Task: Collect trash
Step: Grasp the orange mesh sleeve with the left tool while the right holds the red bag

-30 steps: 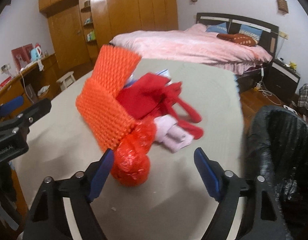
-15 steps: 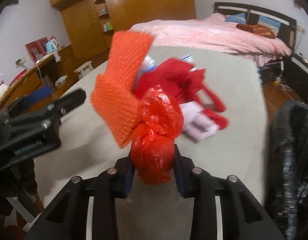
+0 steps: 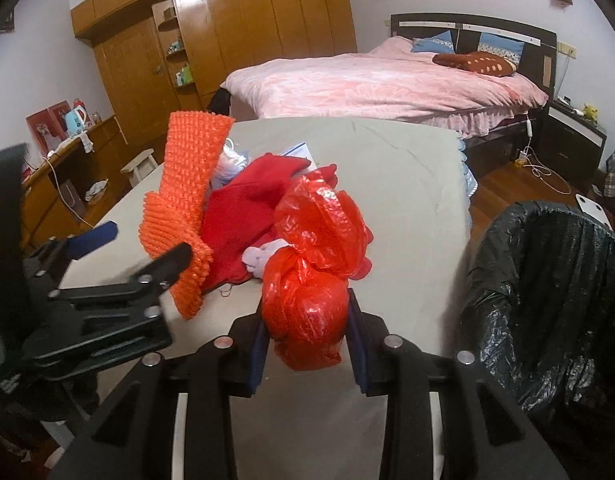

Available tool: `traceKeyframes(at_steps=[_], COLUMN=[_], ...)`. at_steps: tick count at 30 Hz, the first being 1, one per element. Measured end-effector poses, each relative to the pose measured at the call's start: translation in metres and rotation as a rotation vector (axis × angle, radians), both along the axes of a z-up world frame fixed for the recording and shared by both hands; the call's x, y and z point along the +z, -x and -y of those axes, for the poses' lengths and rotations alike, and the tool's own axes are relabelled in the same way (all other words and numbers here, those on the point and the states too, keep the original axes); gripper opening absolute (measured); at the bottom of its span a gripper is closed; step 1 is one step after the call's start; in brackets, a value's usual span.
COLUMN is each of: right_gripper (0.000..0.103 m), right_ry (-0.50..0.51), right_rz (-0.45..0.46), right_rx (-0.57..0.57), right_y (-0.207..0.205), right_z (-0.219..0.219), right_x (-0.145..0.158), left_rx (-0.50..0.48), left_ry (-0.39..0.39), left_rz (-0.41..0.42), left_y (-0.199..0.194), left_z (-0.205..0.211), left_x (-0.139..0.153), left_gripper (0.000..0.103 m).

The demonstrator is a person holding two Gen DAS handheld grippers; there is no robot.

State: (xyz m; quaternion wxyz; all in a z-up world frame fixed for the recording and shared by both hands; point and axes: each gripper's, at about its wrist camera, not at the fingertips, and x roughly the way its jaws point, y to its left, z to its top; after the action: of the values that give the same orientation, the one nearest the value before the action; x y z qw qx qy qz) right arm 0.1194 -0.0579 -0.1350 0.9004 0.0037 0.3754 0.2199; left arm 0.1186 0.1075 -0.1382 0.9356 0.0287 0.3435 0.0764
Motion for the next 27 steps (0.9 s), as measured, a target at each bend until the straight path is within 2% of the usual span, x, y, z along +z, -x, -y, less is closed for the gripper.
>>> traceKeyframes(at_steps=[6,7,8,12,14,17,20,27], right_gripper=[0.035,0.035,0.035,0.035,0.035,0.035,0.035,0.035], right_ry=[0.001,0.001,0.000,0.002,0.000,0.000,-0.001,-0.011], right_rz=[-0.010,-0.012,-0.014,-0.014,-0.011,-0.004,0.003,0.049], right_rx=[0.005,0.006,0.006,0.010,0.011,0.012,0.011,0.009], right_y=[-0.003,-0.003,-0.003,-0.003,-0.003,-0.002,-0.001,0.010], right_z=[-0.001,-0.002,-0.002,-0.002,-0.001,0.001,0.003,0.008], right_x=[-0.005,-0.005,-0.006,-0.006,-0.005,-0.002,0.000,0.016], left_rx=[0.036,0.034,0.025,-0.016,-0.026,-0.033,-0.036,-0.031], left_ry=[0.034,0.044,0.058,0.132,0.141,0.150,0.171,0.184], left_rz=[-0.091,-0.102,-0.111,-0.125,-0.116,-0.103,-0.083,-0.021], left_y=[-0.016,-0.017,-0.018,-0.019,-0.018,-0.017,-0.013,0.010], left_z=[-0.009,-0.011,-0.012,-0.018,-0.018,-0.016,-0.017,-0.016], left_x=[-0.020,-0.021,-0.023,-0.025,-0.025,-0.025,-0.023,0.004], left_gripper=[0.096,0.088,0.075,0.054,0.040,0.029,0.021,0.019])
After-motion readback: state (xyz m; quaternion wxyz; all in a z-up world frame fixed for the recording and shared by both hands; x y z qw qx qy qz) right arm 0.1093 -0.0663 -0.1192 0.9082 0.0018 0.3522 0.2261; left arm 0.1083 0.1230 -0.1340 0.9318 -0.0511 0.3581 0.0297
